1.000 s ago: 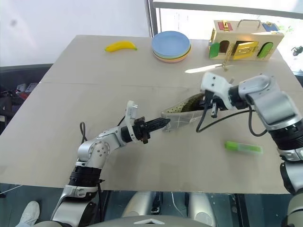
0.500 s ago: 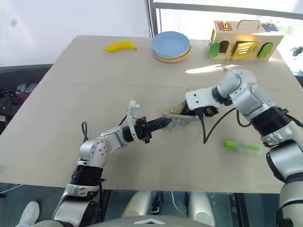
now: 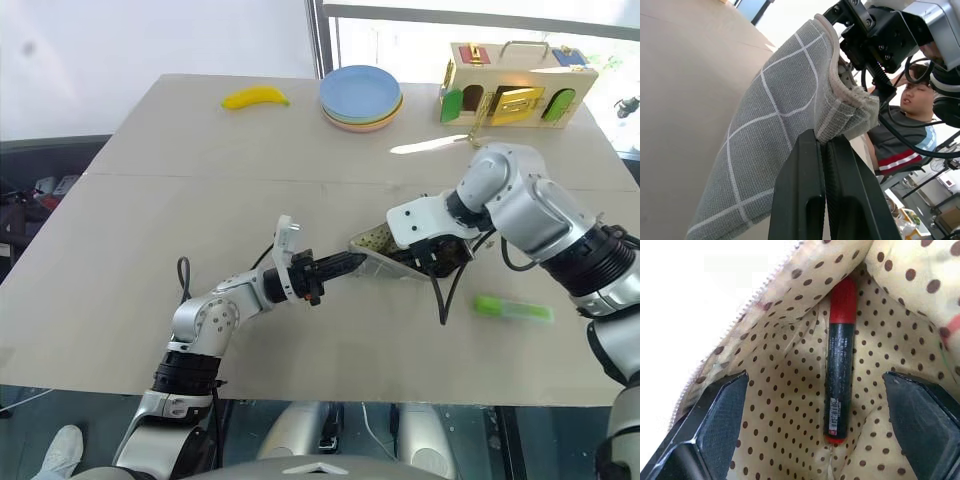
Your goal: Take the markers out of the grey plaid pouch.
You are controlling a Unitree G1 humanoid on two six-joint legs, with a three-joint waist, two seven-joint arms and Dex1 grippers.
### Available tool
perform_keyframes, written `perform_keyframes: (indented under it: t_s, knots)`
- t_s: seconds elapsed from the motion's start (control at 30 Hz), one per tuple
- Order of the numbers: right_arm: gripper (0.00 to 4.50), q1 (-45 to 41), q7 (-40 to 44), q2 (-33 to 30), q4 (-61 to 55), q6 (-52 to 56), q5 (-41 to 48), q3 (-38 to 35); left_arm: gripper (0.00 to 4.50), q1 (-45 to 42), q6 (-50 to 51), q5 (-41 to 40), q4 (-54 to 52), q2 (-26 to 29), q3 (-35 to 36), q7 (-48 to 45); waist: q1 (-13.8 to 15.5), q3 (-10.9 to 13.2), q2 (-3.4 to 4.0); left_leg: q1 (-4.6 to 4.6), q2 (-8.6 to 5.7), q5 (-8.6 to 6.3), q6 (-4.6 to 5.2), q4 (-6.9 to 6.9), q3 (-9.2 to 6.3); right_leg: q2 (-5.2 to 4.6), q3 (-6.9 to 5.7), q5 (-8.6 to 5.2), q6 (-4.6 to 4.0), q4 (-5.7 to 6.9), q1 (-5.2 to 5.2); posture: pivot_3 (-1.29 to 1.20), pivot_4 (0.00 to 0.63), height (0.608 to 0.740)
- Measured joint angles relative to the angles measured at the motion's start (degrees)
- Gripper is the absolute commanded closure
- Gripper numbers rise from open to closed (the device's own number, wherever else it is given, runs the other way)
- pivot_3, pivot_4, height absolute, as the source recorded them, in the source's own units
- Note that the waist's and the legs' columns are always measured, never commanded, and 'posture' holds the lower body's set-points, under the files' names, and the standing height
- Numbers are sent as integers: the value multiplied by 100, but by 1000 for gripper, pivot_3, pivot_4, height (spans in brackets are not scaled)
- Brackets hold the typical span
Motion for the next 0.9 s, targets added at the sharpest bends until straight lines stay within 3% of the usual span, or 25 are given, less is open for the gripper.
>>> perform_keyframes:
  t_s: [0.57, 0.7, 0.8, 0.9]
  knots:
    - [81, -82, -82, 1241, 2112, -779, -1091, 306, 4500, -48, -228, 136, 321, -56, -100, -46, -42, -3, -1, 10, -4, 4, -6, 8, 2, 3, 0, 1, 0, 16, 6, 0, 150, 740]
    - [1293, -133, -169, 1414, 2535, -1123, -1198, 290, 4500, -21, -231, 143, 325, -37, -85, -36, -106, -7, -5, 55, -4, 4, -6, 4, 2, 2, 1, 0, 0, 13, 54, 0, 150, 740]
    - [2551, -149, -199, 1446, 2729, -1270, -1329, 288, 4500, -5, -228, 142, 324, -29, -70, -21, -122, -7, -6, 97, -5, 1, -5, -4, 1, -4, 2, 2, -4, 13, 91, 0, 150, 740]
    - [4083, -149, -195, 1459, 2740, -1307, -1355, 287, 4500, -5, -229, 142, 324, -32, -65, -15, -130, -7, -6, 100, -5, 0, -2, -3, -1, -5, 3, 9, -15, 23, 88, 0, 150, 740]
